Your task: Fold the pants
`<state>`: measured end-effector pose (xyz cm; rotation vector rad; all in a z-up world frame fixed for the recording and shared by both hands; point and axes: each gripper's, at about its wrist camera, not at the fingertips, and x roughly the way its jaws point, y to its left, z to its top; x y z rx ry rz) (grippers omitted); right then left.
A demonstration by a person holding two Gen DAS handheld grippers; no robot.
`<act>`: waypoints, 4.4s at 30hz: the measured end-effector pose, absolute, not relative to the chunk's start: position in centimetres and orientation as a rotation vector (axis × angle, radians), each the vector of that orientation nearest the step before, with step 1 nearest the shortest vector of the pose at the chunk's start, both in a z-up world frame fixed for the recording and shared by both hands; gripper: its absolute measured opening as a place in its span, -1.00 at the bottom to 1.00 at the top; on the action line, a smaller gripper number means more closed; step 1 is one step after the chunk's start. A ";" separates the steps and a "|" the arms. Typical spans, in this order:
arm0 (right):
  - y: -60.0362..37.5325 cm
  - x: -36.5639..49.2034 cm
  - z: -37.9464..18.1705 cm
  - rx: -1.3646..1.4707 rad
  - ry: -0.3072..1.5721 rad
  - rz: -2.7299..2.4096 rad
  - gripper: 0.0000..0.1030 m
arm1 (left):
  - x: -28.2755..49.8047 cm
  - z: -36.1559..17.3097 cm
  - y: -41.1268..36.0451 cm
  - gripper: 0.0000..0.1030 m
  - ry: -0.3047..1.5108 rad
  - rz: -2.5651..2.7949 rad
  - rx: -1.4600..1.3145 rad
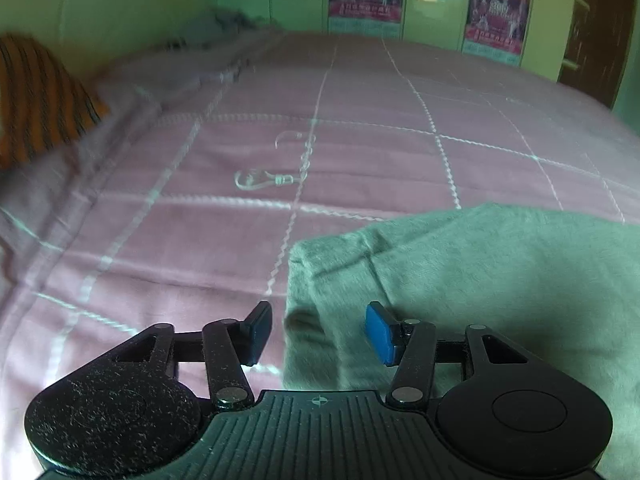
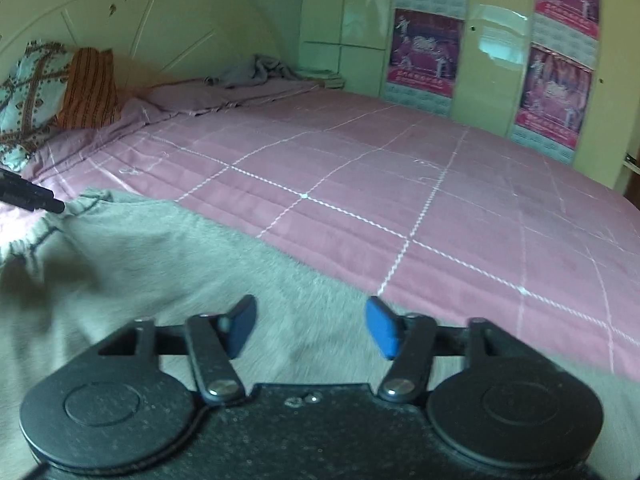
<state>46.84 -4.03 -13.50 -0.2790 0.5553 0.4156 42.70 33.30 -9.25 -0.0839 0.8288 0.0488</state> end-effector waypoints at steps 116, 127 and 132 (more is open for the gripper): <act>-19.3 26.2 -14.6 0.346 0.639 -0.005 0.05 | 18.2 -9.7 30.4 -0.38 0.782 0.239 -0.545; -21.6 24.3 -16.0 0.251 0.685 -0.069 -0.93 | 17.8 -10.3 29.9 -0.33 0.787 0.226 -0.504; -24.9 21.3 -19.4 0.330 0.813 -0.092 -0.95 | 17.8 -10.5 30.1 -0.33 0.791 0.219 -0.516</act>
